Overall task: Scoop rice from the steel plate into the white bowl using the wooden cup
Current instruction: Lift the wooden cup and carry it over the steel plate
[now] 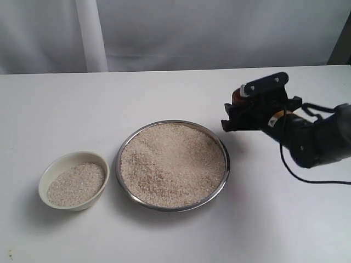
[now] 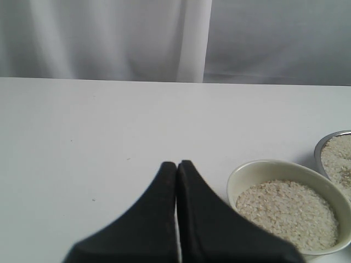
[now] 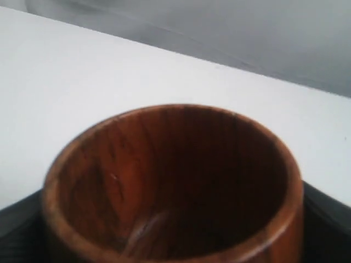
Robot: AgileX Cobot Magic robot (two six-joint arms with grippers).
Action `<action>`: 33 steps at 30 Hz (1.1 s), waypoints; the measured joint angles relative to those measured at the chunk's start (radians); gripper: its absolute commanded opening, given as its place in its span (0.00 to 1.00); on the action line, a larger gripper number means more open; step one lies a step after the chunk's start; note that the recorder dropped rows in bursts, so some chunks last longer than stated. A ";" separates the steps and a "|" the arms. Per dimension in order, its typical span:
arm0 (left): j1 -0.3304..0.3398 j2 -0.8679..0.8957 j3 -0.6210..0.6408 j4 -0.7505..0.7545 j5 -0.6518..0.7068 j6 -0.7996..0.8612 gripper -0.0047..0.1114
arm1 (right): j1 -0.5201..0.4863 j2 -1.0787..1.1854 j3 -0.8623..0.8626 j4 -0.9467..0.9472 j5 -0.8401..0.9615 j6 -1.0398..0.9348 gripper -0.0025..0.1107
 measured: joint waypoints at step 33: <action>0.000 0.000 0.000 0.000 0.000 0.000 0.04 | 0.529 0.045 -0.498 -1.334 1.557 -0.167 0.02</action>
